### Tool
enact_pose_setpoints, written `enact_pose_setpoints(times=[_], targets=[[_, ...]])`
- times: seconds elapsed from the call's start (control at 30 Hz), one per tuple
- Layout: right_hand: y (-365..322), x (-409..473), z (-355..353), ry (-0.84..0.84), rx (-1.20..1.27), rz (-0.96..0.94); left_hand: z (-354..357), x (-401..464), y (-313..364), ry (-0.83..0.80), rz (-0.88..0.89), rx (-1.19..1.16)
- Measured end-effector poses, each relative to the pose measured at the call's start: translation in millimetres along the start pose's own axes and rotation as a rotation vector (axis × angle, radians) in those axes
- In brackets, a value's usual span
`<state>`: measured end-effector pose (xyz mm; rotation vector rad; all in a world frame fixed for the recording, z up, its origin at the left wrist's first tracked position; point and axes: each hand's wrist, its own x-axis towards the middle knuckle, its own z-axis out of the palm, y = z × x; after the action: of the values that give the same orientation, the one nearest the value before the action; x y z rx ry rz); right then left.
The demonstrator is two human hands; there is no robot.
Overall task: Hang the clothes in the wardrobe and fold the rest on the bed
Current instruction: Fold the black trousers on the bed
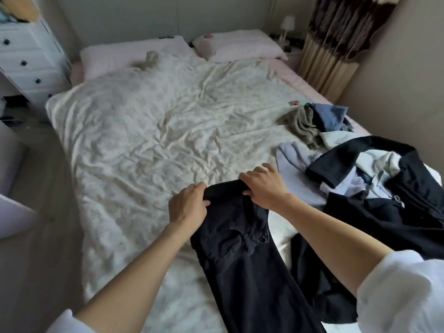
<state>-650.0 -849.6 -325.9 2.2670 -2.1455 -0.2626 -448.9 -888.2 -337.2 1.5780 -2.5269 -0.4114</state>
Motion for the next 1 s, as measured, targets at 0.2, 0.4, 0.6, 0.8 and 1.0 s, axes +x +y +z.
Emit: enact_pose_setpoints(times=[0.2, 0.4, 0.6, 0.8, 1.0], targets=[[-15.9, -93.4, 56.2, 0.043, 0.092, 0.03, 52.1, -88.5, 22.2, -0.071, 0.146, 0.015], [-28.4, -191.6, 91.5, 0.017, 0.074, 0.043, 78.4, -157.9, 43.3, -0.231, 0.382, -0.022], [-43.9, -262.1, 126.8, -0.1, 0.085, 0.061, 129.9, -220.2, 59.3, -0.541, 0.418, 0.026], [-56.9, -317.6, 170.0, -0.479, 0.058, 0.122, 170.1, -259.1, 52.7, -0.951, 0.393, 0.079], [-78.0, -315.6, 187.2, -0.438, 0.149, 0.211, 181.3, -250.8, 47.3, -0.564, 0.342, 0.081]])
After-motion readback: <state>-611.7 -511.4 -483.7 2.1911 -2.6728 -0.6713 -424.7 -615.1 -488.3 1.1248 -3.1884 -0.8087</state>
